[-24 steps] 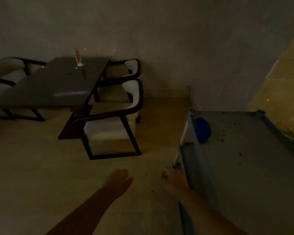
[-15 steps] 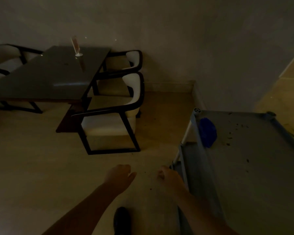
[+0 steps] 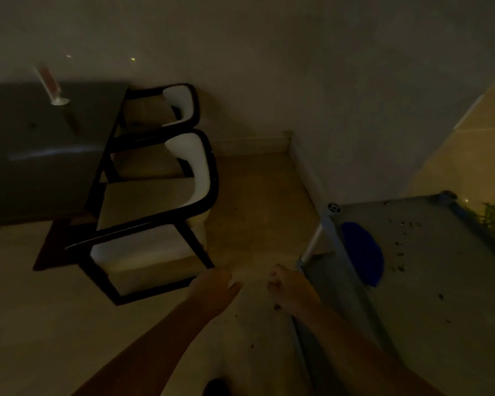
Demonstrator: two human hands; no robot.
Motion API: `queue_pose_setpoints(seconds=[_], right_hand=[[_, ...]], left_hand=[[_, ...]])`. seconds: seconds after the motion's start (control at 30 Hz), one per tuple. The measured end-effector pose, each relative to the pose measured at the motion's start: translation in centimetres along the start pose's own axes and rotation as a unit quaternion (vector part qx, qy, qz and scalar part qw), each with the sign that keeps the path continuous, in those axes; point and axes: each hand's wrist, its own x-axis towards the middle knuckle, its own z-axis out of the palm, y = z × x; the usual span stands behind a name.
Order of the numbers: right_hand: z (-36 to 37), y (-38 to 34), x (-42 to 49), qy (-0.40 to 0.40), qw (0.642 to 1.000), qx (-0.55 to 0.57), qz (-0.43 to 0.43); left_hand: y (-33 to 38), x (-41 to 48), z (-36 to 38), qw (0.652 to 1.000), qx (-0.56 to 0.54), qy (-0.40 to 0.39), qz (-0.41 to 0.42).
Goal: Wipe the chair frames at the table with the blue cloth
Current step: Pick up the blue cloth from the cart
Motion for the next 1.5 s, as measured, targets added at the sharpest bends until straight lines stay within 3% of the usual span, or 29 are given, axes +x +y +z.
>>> queue_pose_setpoints(seconds=[0.37, 0.6, 0.8, 0.97, 1.17, 1.5], right_hand=[[-3.6, 5.2, 4.3, 0.067, 0.989, 0.081, 0.103], [-6.3, 11.4, 6.8, 0.144, 0.972, 0.104, 0.152], [-8.7, 14.4, 6.2, 0.188, 0.952, 0.15, 0.187], [-10.6, 16.3, 3.2, 0.297, 0.902, 0.213, 0.229], [-10.9, 16.7, 1.5, 0.406, 0.864, 0.12, 0.274], [-9.0, 16.3, 4.7, 0.309, 0.841, 0.048, 0.441]], left_hand=[[3.2, 10.9, 1.0, 0.997, -0.021, -0.048, 0.065], [11.1, 18.8, 2.2, 0.99, -0.048, -0.062, 0.114], [17.1, 23.4, 4.1, 0.972, -0.081, -0.142, 0.172], [23.1, 24.9, 4.2, 0.926, -0.031, -0.196, 0.322], [27.3, 25.5, 2.7, 0.882, 0.01, -0.111, 0.458], [28.7, 29.3, 4.4, 0.781, 0.162, -0.191, 0.572]])
